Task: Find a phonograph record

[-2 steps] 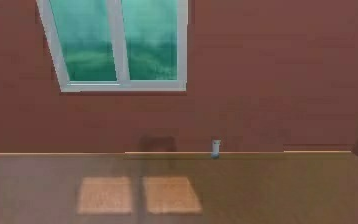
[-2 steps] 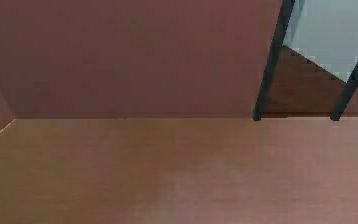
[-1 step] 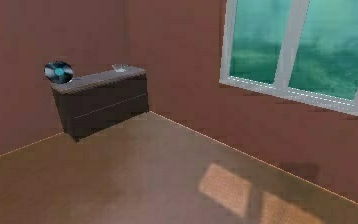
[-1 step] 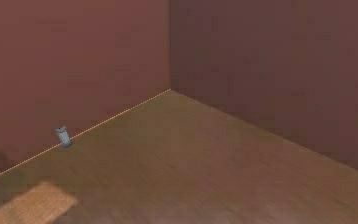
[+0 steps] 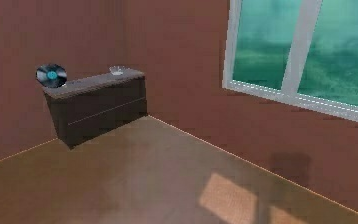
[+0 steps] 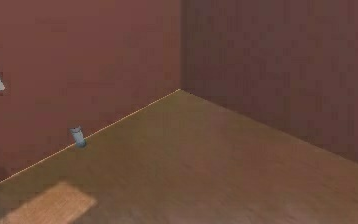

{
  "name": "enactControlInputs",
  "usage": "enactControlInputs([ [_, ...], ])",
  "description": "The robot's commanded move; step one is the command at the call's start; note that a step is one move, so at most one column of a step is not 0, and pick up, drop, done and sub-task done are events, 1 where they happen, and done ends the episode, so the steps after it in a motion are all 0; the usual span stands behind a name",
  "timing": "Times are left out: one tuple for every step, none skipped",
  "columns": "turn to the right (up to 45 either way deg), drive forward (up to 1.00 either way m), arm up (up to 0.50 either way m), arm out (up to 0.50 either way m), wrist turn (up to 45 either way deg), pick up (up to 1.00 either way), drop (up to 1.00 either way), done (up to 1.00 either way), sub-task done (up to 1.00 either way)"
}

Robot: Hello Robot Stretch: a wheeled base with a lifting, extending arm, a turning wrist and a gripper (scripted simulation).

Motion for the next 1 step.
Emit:
enactControlInputs([
  [-39.0,0.0,0.0,0.0,0.0,0.0,0.0,0.0,0.0],
])
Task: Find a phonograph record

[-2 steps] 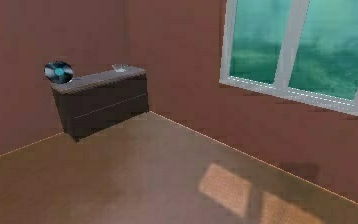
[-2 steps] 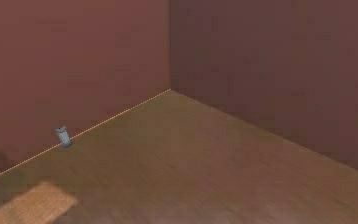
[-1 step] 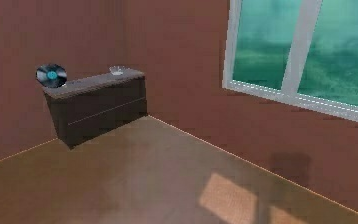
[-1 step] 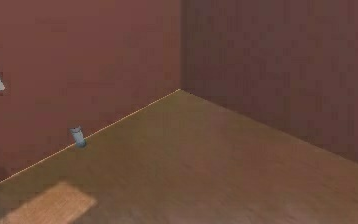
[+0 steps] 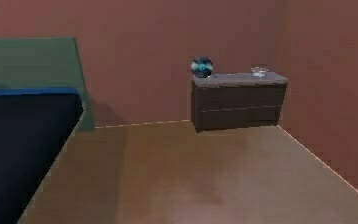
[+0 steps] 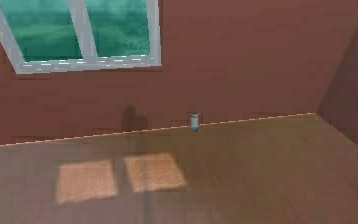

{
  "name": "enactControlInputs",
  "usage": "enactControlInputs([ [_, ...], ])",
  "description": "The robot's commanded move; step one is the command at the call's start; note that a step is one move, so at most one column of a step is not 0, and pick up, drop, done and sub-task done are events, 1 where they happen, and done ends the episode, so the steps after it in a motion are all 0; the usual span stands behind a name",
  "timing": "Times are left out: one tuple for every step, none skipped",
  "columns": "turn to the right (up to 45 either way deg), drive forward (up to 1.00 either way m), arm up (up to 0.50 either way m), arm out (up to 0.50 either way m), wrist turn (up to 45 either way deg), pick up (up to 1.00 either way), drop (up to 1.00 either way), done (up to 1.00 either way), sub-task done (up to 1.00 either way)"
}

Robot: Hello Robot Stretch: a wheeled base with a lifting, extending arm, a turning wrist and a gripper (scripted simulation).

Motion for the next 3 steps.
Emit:
enactControlInputs([
  [0.0,1.0,0.0,0.0,0.0,0.0,0.0,0.0,0.0],
  [0.0,0.8,0.0,0.0,0.0,0.0,0.0,0.0,0.0],
  [21.0,0.0,0.0,0.0,0.0,0.0,0.0,0.0,0.0],
])
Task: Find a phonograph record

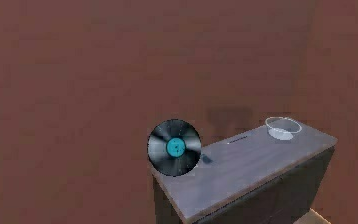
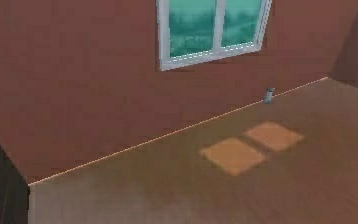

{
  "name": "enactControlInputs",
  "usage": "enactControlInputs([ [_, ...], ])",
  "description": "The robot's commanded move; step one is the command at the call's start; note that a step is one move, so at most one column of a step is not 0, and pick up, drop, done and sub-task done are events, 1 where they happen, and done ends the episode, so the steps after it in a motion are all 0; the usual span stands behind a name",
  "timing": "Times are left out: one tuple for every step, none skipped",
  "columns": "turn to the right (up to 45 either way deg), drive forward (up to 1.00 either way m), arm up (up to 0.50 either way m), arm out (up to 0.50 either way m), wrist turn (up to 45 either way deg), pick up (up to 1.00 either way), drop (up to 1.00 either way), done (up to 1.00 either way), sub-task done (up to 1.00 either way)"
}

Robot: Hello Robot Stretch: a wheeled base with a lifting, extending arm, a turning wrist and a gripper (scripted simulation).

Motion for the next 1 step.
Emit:
enactControlInputs([
  [0.0,0.0,0.0,0.0,0.0,0.0,0.0,1.0,0.0],
])
